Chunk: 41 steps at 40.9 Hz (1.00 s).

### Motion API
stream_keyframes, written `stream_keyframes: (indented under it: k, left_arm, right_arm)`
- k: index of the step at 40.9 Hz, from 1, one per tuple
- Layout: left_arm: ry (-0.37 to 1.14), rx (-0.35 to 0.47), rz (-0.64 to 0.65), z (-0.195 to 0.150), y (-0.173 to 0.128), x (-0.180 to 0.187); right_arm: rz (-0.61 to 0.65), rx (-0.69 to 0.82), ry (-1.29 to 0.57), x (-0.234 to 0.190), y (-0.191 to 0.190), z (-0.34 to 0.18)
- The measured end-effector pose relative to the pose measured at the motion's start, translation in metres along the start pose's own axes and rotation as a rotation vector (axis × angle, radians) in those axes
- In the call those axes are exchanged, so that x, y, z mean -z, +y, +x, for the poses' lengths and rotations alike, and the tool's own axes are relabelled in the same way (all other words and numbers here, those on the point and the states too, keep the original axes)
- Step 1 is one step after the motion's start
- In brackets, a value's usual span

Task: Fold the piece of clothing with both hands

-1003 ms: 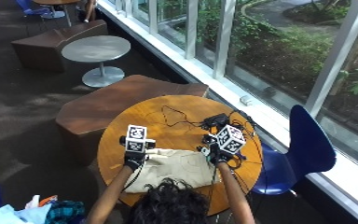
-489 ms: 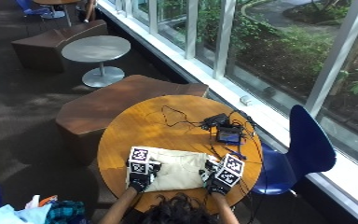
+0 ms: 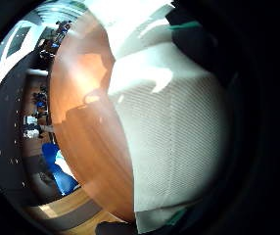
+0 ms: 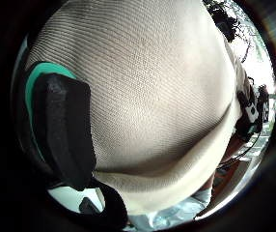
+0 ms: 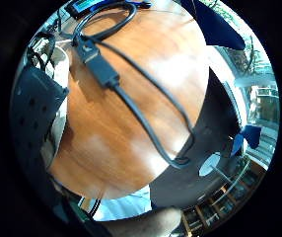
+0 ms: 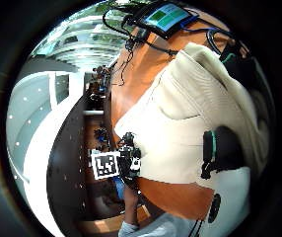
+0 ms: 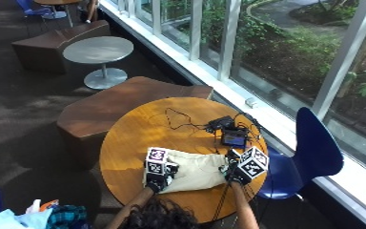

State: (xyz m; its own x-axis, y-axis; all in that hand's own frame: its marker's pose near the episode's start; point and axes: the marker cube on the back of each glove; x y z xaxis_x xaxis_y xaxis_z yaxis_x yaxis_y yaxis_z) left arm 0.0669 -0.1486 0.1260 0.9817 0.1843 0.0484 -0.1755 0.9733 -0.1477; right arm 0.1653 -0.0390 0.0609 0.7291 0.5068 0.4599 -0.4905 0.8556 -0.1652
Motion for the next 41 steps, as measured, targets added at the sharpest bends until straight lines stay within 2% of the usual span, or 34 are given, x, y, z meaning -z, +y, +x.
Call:
stream_keyframes:
  k: [6,13,18,22,26,35,41]
  left_arm:
    - [0.044,-0.053,-0.012,0.019,0.001,0.010]
    - [0.224,-0.026,0.075,-0.006,0.004,0.037]
    - [0.336,0.058,0.184,-0.052,0.024,0.067]
    - [0.282,0.168,0.254,-0.094,0.045,0.080]
    - [0.249,0.254,0.275,-0.131,0.061,0.079]
    - [0.281,0.335,0.263,-0.164,0.083,0.069]
    - [0.300,0.343,0.242,-0.166,0.082,0.063]
  right_arm:
    - [0.055,0.024,-0.038,0.048,-0.011,-0.028]
    - [0.244,0.213,0.193,0.066,0.025,-0.126]
    - [0.301,0.364,0.380,0.017,0.038,-0.197]
    - [0.241,0.438,0.482,-0.024,0.072,-0.240]
    - [0.192,0.475,0.577,-0.075,0.089,-0.268]
    - [0.154,0.511,0.662,-0.140,0.107,-0.284]
    - [0.087,0.605,0.553,-0.142,0.103,-0.280]
